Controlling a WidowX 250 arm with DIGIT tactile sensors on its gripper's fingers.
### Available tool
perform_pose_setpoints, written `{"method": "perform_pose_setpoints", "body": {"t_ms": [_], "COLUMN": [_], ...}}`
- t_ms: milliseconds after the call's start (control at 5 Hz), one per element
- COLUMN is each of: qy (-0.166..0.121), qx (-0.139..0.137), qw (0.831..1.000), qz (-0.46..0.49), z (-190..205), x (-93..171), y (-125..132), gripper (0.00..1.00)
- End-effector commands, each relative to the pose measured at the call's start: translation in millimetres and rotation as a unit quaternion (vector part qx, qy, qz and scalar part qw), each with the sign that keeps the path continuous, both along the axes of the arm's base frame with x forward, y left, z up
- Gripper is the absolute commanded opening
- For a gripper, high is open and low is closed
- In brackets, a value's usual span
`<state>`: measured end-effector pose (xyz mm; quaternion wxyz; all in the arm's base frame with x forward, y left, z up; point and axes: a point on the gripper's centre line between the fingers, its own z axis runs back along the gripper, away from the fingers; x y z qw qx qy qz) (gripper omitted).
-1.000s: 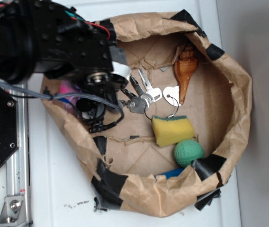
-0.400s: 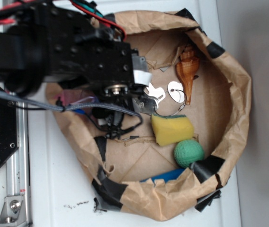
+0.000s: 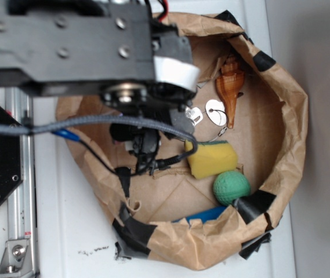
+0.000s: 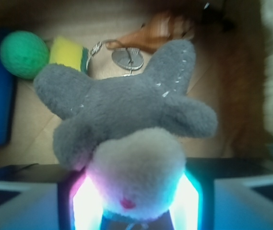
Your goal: Grab the gray animal.
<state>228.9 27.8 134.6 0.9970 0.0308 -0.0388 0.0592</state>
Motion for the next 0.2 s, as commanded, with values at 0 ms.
{"method": "perform_pose_setpoints", "body": {"t_ms": [0], "qy": [-0.068], "qx": [0.023], "qw": [0.997], "qz": [0.007], "z": [12.4], "x": [9.4], "y": [-3.5], "gripper": [0.00]}}
